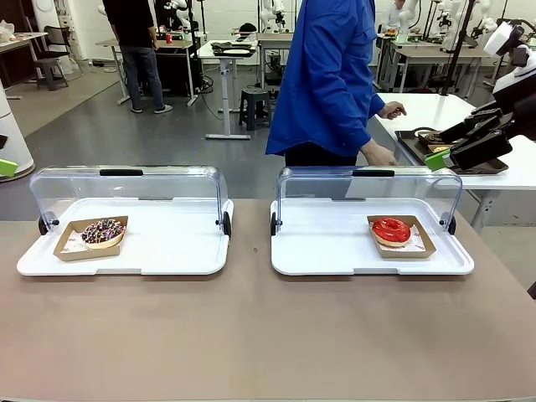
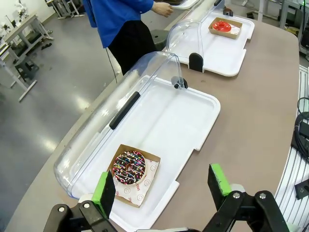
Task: Provide the desired donut to the person.
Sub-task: Place the picked Paper togo box onto the Handle tray extended by the person.
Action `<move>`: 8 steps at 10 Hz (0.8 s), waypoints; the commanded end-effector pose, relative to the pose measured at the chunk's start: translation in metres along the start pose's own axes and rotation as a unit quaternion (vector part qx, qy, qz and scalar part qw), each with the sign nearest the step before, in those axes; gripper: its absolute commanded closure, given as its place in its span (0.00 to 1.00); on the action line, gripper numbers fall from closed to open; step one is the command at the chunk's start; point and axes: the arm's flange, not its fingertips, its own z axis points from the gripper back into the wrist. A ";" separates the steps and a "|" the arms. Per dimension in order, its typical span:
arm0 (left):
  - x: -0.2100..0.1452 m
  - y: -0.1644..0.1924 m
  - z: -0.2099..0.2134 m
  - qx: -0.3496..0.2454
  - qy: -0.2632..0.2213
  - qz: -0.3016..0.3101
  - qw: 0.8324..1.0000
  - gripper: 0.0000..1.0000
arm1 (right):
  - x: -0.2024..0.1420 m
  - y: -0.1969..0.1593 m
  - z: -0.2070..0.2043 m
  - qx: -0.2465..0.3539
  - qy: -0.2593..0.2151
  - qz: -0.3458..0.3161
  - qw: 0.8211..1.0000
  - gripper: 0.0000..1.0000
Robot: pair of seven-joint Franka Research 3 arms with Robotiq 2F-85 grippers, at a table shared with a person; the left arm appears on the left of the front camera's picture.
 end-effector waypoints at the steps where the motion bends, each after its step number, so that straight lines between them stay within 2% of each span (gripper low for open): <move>1: 0.000 0.001 0.001 0.004 0.002 0.001 1.000 0.00 | -0.001 0.001 -0.001 -0.001 0.007 0.002 1.000 0.00; 8: 0.000 0.001 0.001 0.004 0.002 0.001 1.000 0.00 | -0.001 0.001 -0.001 -0.001 0.007 0.002 1.000 0.00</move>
